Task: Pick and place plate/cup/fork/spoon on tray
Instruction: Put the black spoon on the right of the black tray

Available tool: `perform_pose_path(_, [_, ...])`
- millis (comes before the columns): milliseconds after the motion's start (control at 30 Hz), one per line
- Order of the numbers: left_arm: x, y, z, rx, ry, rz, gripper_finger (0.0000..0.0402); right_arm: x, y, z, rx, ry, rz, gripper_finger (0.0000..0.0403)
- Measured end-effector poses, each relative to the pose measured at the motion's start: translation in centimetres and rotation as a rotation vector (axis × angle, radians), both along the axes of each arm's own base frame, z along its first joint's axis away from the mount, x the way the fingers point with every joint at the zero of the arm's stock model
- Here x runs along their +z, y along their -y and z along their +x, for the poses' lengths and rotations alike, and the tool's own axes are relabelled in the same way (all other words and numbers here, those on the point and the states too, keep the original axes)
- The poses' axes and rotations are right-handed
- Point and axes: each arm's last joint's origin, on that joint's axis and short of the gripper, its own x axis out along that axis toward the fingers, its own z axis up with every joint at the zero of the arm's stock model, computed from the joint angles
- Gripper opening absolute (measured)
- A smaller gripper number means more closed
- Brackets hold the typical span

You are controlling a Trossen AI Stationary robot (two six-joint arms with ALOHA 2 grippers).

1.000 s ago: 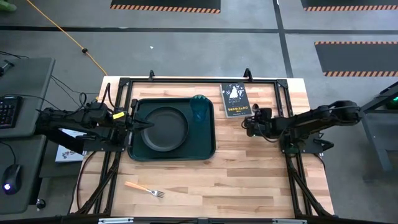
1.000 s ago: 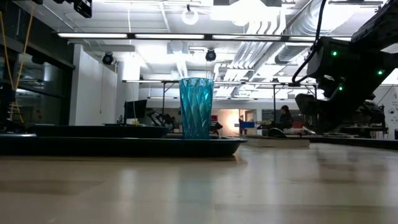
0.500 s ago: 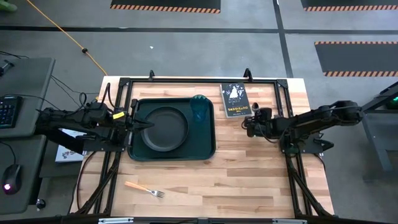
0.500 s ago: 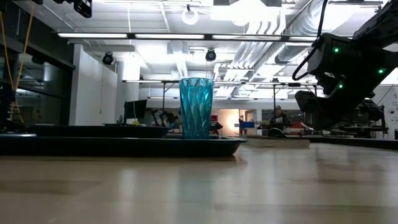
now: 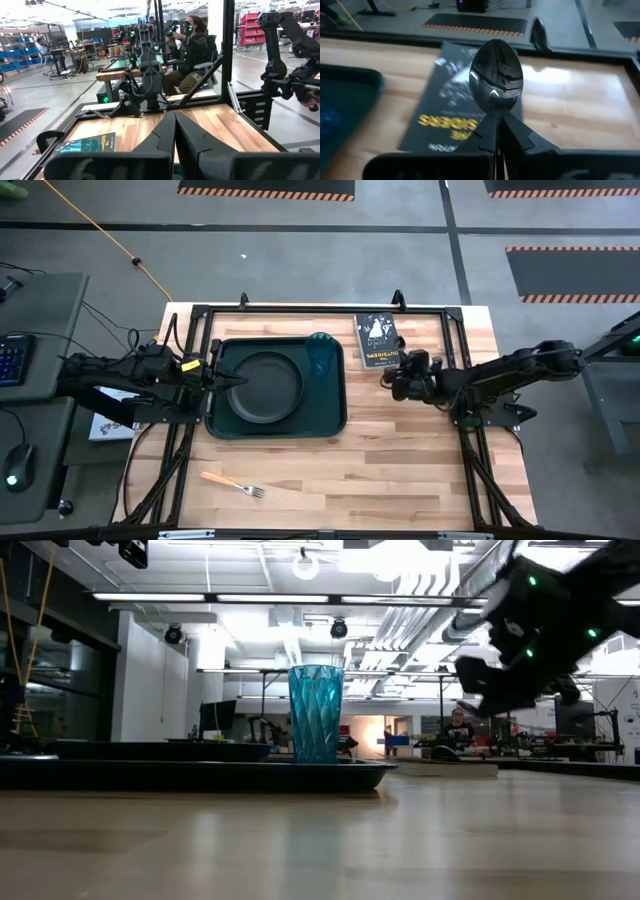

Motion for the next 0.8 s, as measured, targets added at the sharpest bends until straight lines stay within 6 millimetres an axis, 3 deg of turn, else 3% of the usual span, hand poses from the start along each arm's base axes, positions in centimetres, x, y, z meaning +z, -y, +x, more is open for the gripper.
perform_pose_path(167, [0.0, 0.0, 0.0, 0.000, 0.000, 0.000, 0.0000, 2.3, -0.3, 2.0, 0.087, 0.029, -0.018, 0.0000])
perform_pose_path(367, [0.1, 0.0, 0.0, 0.000, 0.007, -0.001, 0.0000, 4.2, -1.4, 4.7, 0.385, 0.184, 0.003, 0.0000])
perform_pose_path(500, [0.2, 0.0, 0.0, 0.000, 0.020, -0.003, 0.0000, 4.0, -2.2, 6.2, 0.470, 0.252, 0.055, 0.0000])
perform_pose_path(800, [0.2, 0.0, 0.0, 0.000, 0.023, -0.003, 0.0000, 2.7, -5.4, 12.2, 0.578, 0.148, 0.143, 0.0000])
